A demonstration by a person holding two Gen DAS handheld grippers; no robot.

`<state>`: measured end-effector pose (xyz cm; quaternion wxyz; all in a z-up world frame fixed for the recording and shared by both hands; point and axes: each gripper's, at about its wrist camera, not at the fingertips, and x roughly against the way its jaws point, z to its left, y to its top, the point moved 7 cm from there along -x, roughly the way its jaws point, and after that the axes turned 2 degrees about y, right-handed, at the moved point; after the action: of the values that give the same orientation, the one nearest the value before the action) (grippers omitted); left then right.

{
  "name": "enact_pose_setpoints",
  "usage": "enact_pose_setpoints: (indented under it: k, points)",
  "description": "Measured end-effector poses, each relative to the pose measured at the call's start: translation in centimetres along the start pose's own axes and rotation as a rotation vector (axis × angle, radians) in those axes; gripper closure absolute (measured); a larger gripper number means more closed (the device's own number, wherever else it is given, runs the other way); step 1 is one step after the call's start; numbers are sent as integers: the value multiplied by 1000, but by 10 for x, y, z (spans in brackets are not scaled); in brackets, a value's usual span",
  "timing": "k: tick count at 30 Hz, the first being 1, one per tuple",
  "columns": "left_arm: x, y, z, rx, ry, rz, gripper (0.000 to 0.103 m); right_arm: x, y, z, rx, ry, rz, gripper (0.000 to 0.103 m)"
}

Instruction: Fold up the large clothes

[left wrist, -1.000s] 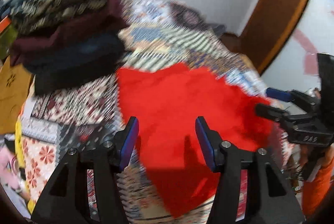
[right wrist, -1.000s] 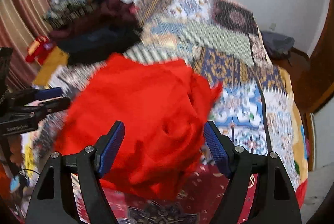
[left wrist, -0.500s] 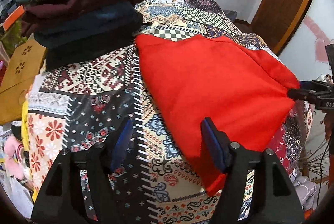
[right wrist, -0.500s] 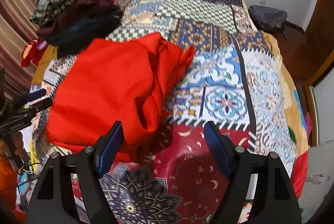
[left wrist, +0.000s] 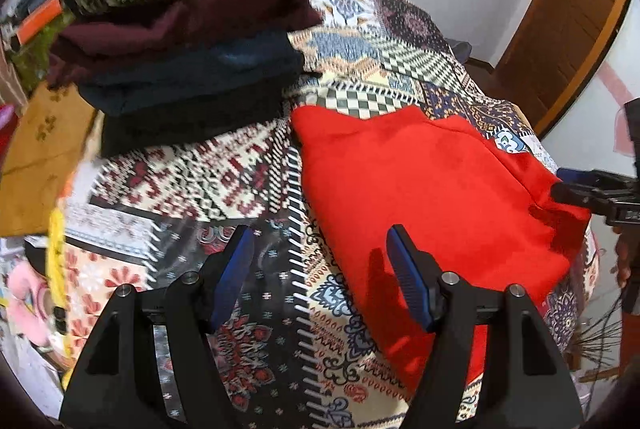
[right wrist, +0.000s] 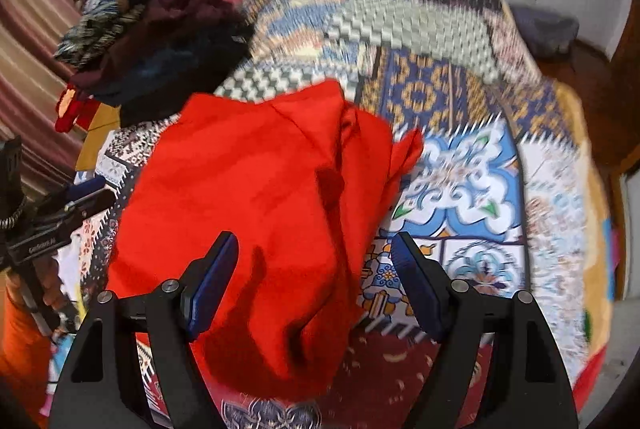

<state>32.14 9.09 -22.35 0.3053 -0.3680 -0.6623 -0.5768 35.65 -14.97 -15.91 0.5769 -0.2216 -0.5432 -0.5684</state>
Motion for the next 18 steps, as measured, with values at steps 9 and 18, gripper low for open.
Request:
enact_pose_setpoints:
  k: [9,18]
  points:
    - [-56,-7,-7,166,-285,189,35,-49,2,-18,-163,187,177,27]
    - [-100,-4,-18,313,-490,316,29,-77,12,-10,-167,252,254,28]
